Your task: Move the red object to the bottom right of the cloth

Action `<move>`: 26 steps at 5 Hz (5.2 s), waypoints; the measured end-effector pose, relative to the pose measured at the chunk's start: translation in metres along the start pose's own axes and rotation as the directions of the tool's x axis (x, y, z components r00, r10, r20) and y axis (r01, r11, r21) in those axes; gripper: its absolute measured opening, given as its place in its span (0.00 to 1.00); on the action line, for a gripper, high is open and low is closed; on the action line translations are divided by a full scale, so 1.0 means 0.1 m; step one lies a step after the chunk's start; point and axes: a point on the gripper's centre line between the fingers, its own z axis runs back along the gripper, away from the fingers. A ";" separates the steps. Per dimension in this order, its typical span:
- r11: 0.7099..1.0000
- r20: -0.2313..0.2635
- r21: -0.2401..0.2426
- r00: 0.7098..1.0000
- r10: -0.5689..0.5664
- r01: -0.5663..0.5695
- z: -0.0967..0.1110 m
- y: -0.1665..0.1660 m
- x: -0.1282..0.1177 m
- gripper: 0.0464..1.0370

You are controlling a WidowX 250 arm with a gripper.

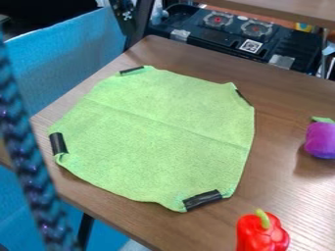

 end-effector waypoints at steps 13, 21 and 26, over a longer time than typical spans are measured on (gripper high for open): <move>0.667 0.181 -0.626 0.907 -0.380 0.404 0.32 -3.13 0.06 0.96; 0.713 0.162 -0.518 0.872 -0.462 0.473 -0.15 -3.41 0.55 0.94; 0.743 0.141 -0.490 0.883 -0.449 0.456 -0.29 -3.38 0.65 0.04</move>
